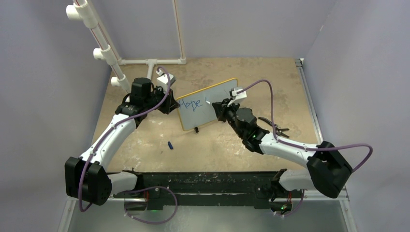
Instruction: Write a sentence on the whiteboard
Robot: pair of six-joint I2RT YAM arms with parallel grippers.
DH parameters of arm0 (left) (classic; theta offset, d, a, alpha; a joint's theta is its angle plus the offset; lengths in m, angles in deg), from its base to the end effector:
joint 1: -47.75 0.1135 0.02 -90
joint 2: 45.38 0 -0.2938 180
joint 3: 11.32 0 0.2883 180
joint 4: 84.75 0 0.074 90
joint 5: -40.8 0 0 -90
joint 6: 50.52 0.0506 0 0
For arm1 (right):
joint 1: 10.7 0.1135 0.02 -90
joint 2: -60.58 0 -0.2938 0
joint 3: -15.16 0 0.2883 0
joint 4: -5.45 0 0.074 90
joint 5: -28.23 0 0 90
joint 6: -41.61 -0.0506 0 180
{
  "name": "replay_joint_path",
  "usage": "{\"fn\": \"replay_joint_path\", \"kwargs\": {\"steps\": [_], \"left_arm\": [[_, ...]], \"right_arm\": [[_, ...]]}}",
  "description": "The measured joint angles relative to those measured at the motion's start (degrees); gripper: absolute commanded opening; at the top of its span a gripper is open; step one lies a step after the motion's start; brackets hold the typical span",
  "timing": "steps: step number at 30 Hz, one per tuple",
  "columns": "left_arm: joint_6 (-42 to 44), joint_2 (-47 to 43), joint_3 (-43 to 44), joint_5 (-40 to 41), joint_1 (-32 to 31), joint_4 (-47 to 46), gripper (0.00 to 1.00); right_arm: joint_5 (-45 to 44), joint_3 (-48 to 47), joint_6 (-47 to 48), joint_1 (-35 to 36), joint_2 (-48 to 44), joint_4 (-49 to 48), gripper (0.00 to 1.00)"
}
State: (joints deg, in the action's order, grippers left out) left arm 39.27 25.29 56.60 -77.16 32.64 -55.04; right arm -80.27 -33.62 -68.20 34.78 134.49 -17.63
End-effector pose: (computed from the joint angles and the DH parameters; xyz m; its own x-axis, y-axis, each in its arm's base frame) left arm 0.2939 -0.1039 0.3132 -0.5204 0.1372 -0.8428 0.6103 0.7501 -0.2547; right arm 0.2369 0.2180 0.2690 -0.1774 0.2780 -0.9441 -0.4185 0.8469 0.3280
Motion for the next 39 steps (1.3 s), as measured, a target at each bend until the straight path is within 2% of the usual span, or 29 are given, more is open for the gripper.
{"fn": "replay_joint_path", "kwargs": {"steps": [39], "left_arm": [[0.0, 0.0, -0.1, 0.1, 0.0, -0.1, 0.00]], "right_arm": [[-2.7, 0.2, -0.7, -0.2, 0.0, -3.1, 0.00]]}}
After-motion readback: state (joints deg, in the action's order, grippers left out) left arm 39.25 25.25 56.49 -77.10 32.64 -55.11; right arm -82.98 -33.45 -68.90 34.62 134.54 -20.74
